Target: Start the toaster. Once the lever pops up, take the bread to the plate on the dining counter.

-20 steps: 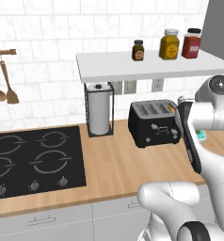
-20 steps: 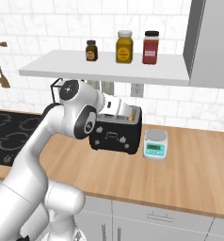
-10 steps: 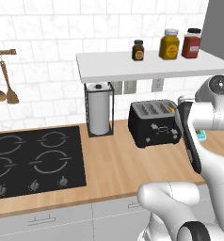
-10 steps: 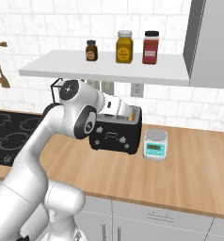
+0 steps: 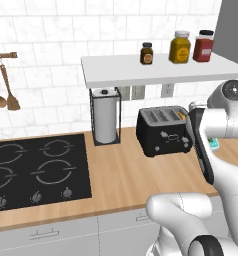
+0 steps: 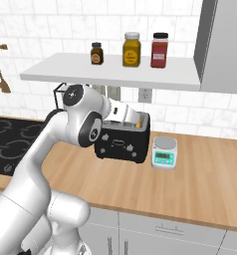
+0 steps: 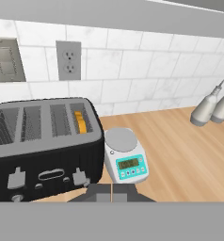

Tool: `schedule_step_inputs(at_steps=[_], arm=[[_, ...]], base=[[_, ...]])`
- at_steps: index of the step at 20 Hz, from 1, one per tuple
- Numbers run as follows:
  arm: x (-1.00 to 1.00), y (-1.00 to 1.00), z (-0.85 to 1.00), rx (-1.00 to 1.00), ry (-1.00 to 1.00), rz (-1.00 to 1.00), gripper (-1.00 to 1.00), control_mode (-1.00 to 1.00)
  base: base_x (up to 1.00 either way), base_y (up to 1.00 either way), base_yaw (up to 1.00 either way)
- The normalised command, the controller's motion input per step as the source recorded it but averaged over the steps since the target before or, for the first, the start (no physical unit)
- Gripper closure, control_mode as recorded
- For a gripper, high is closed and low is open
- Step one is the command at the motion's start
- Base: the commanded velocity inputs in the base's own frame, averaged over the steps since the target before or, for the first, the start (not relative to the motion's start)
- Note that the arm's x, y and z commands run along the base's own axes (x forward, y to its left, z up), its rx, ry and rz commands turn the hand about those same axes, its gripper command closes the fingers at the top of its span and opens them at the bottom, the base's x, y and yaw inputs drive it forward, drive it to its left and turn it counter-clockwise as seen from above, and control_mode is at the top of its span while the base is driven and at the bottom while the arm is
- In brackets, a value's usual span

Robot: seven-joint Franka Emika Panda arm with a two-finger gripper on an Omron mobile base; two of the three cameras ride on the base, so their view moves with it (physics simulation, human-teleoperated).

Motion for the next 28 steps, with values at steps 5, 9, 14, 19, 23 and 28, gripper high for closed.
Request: schedule_step_inputs(at_steps=[5,9,14,19,23,28], arm=[[0.0,0.0,0.0,0.0,0.0,0.0,1.0,-1.0],[0.0,0.0,0.0,0.0,0.0,0.0,1.0,-1.0],[0.0,0.0,0.0,0.0,0.0,0.0,1.0,-1.0],[0.0,0.0,0.0,0.0,0.0,0.0,1.0,-1.0],[0.0,0.0,0.0,0.0,0.0,0.0,1.0,-1.0],[0.0,0.0,0.0,0.0,0.0,0.0,1.0,-1.0]], base=[[0.0,0.0,0.0],[0.0,0.0,0.0],[0.0,0.0,0.0],[0.0,0.0,0.0],[0.0,0.0,0.0],[0.0,0.0,0.0]])
